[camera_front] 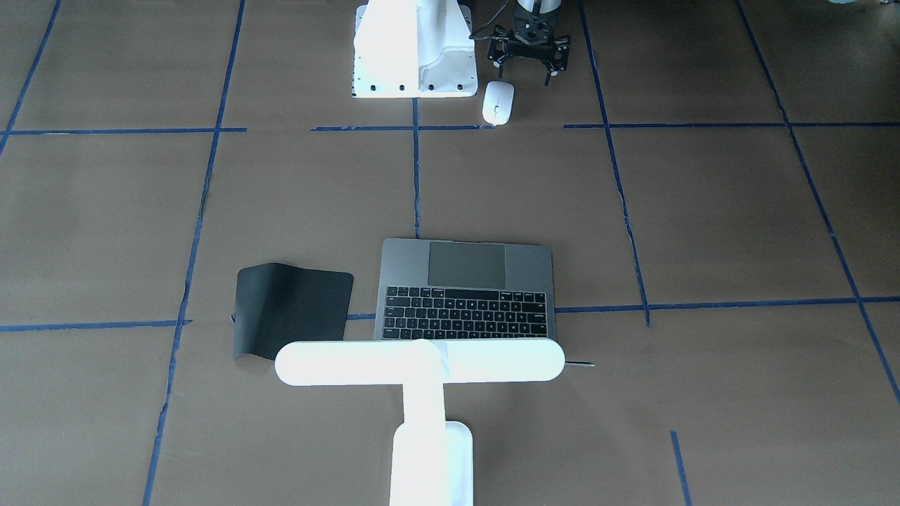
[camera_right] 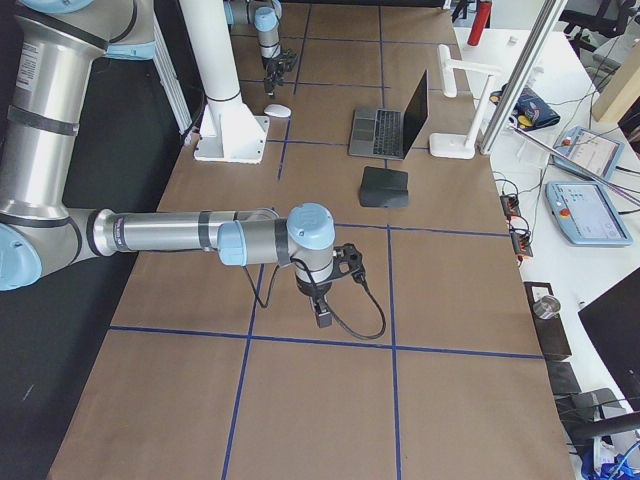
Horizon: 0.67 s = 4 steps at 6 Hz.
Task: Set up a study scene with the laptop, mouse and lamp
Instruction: 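Grasp the white mouse with the left gripper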
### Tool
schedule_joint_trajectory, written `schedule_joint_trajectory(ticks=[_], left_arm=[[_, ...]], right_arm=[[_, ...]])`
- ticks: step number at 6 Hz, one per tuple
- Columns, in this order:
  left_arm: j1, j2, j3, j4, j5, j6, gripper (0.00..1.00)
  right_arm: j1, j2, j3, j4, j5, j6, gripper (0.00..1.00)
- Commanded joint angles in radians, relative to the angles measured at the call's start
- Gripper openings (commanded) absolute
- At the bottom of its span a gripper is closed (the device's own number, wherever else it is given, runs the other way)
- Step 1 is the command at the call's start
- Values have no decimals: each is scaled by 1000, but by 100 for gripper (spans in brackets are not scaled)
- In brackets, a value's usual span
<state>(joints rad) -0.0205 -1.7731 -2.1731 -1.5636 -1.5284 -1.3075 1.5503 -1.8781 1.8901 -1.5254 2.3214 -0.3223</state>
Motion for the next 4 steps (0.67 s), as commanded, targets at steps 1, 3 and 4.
schedule_joint_trajectory(ticks=[1, 3, 4], left_arm=[[8, -84, 113, -53, 4, -2, 100], [8, -86, 127, -53, 4, 1, 100], [8, -85, 128, -53, 4, 2, 100]], right_arm=[[62, -27, -34, -1, 10, -92, 100], [62, -27, -36, -13, 13, -90, 100], [62, -27, -36, -13, 13, -89, 100]])
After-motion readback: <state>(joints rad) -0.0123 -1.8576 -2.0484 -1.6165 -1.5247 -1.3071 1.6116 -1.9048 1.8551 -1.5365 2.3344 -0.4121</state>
